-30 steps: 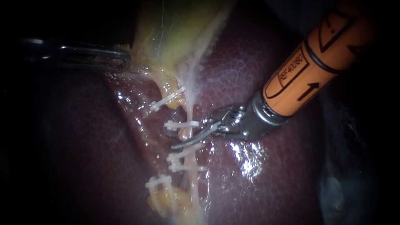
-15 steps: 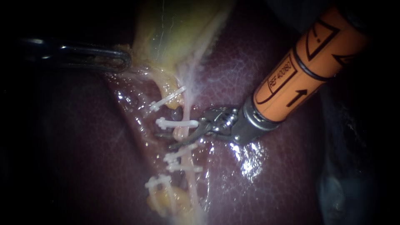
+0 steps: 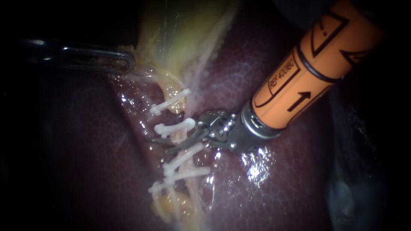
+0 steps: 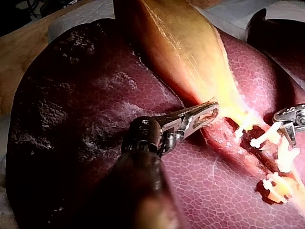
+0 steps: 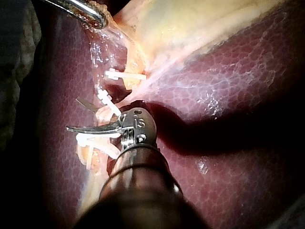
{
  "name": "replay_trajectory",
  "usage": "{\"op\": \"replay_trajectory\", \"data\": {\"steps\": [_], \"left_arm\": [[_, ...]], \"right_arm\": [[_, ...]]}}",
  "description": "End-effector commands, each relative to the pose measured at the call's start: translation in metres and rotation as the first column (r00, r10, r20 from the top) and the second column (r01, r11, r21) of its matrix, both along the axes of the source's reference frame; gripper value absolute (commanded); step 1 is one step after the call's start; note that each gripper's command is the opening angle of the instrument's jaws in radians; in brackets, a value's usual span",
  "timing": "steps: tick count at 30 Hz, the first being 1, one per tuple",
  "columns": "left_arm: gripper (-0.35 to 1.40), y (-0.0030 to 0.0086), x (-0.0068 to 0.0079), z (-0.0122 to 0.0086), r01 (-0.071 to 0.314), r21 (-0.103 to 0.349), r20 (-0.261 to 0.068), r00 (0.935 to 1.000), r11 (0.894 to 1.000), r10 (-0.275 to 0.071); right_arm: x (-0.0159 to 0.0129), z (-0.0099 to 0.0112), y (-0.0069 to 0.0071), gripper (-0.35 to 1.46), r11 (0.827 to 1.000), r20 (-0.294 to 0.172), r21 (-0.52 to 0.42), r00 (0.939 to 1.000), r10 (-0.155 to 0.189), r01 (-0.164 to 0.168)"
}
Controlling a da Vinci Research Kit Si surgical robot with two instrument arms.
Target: Go to the cutting position right tube
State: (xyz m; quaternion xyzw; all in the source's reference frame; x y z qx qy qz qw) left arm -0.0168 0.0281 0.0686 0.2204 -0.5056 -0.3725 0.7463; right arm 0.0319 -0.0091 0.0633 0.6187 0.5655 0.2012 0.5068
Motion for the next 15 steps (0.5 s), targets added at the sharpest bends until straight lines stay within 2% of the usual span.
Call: {"op": "replay_trajectory", "data": {"steps": [1,5,15], "left_arm": [[-0.35,0.0,0.0,0.0,0.0,0.0,0.0,1.0,1.0,0.0],[-0.35,0.0,0.0,0.0,0.0,0.0,0.0,1.0,1.0,0.0],[-0.35,0.0,0.0,0.0,0.0,0.0,0.0,1.0,1.0,0.0]], "right_arm": [[0.0,-0.0005,0.0002,0.98,1.0,-0.002,-0.006,1.0,0.008,-0.008],[0.0,-0.0014,0.0006,1.0,1.0,-0.004,-0.007,0.9999,0.011,-0.011],[0.0,-0.0013,0.0006,1.04,1.0,-0.003,-0.007,0.9999,0.011,-0.011]]}}
